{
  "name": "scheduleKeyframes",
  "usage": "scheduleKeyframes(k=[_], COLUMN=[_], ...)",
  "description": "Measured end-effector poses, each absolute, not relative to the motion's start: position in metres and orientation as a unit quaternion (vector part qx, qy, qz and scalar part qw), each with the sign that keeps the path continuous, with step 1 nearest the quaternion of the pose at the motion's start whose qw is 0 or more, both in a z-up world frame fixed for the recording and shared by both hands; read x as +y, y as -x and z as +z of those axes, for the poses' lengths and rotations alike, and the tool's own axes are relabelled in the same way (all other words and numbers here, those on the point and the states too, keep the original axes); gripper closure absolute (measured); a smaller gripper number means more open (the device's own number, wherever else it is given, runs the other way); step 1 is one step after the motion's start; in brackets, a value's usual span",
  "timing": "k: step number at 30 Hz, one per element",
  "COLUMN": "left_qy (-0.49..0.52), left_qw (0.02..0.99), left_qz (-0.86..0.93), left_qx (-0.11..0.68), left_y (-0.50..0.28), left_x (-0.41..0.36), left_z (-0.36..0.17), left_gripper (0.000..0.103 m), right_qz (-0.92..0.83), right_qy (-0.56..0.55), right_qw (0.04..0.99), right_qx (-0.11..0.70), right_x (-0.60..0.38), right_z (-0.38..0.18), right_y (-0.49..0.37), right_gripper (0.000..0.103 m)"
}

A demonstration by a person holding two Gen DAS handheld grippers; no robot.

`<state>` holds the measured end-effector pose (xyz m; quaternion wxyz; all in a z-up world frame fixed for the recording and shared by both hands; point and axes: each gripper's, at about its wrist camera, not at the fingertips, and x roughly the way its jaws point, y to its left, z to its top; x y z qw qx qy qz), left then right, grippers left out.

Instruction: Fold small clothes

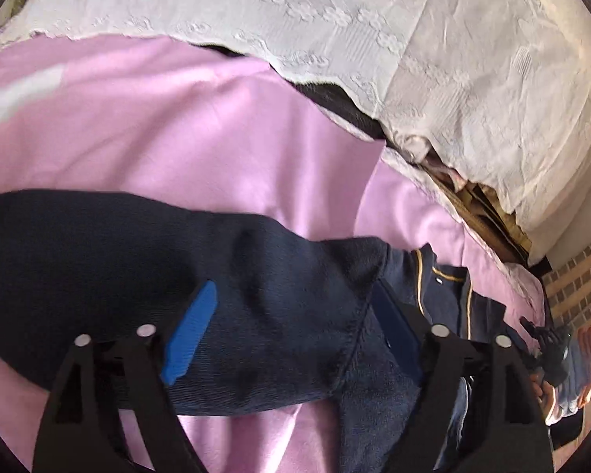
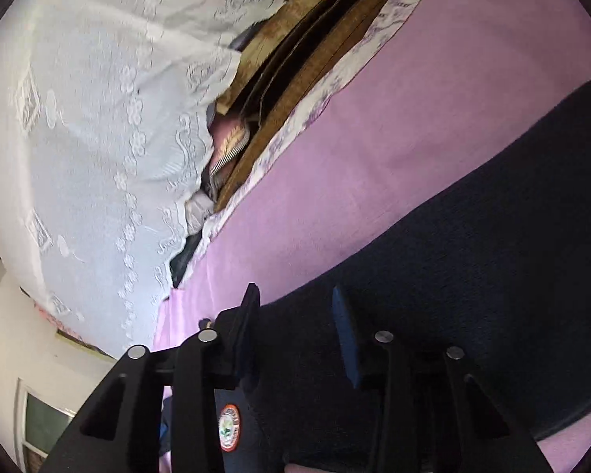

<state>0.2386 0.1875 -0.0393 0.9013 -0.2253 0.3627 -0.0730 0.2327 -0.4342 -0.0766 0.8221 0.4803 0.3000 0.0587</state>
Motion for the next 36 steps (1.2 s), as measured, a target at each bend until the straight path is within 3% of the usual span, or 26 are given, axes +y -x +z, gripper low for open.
scheduleKeyframes(k=[3,6,8,9,10,13,14,17,18,21,26,29,30,31,33,36], left_qy=[0.211,0.135,0.092,0.09,0.088,0.08,0.099,0.13,0.123,0.108,0.037,0.003,0.003,0.006,-0.001,-0.011], left_qw=[0.904,0.909,0.9,0.901,0.904,0.91,0.909,0.909,0.912,0.916,0.912,0.888,0.873,0.862,0.87,0.87], left_qz=[-0.11,-0.068,-0.02,-0.02,-0.018,0.03,0.027,0.031,0.03,-0.05,-0.161,-0.175,-0.167,-0.161,-0.16,-0.162], left_qx=[0.354,0.388,0.425,0.423,0.417,0.405,0.404,0.394,0.389,0.384,0.375,0.424,0.458,0.481,0.467,0.466], left_y=[-0.237,-0.247,-0.258,-0.258,-0.255,-0.25,-0.247,-0.231,-0.223,-0.197,-0.154,-0.147,-0.148,-0.148,-0.133,-0.106], left_x=[0.178,0.152,0.148,0.15,0.152,0.167,0.176,0.188,0.183,0.144,0.048,0.019,0.018,0.021,0.028,0.034], left_z=[-0.029,-0.042,-0.065,-0.067,-0.063,-0.059,-0.056,-0.044,-0.038,-0.02,-0.009,-0.038,-0.053,-0.066,-0.067,-0.066], left_gripper=[0.018,0.017,0.019,0.018,0.018,0.021,0.026,0.027,0.025,0.02,0.008,0.007,0.007,0.007,0.007,0.007], right_qz=[0.093,0.1,0.083,0.064,0.048,0.011,-0.014,-0.099,-0.108,-0.03,0.148,0.171,0.158,0.157,0.154,0.152], right_qy=[-0.446,-0.407,-0.401,-0.414,-0.43,-0.468,-0.452,-0.407,-0.403,-0.374,-0.322,-0.323,-0.327,-0.33,-0.341,-0.338], right_qw=[0.831,0.827,0.828,0.821,0.816,0.81,0.821,0.846,0.849,0.873,0.859,0.826,0.819,0.823,0.818,0.822], right_qx=[0.319,0.376,0.382,0.388,0.384,0.354,0.348,0.331,0.324,0.313,0.37,0.429,0.444,0.436,0.436,0.432], right_x=[-0.408,-0.383,-0.39,-0.401,-0.413,-0.444,-0.449,-0.457,-0.454,-0.415,-0.302,-0.274,-0.276,-0.283,-0.297,-0.308], right_z=[-0.073,-0.085,-0.094,-0.099,-0.104,-0.108,-0.103,-0.085,-0.078,-0.053,-0.041,-0.07,-0.082,-0.086,-0.089,-0.088], right_y=[-0.249,-0.262,-0.256,-0.253,-0.246,-0.219,-0.211,-0.183,-0.174,-0.161,-0.16,-0.164,-0.162,-0.156,-0.142,-0.111], right_gripper=[0.057,0.055,0.072,0.095,0.103,0.103,0.103,0.1,0.093,0.049,0.047,0.046,0.047,0.056,0.061,0.062])
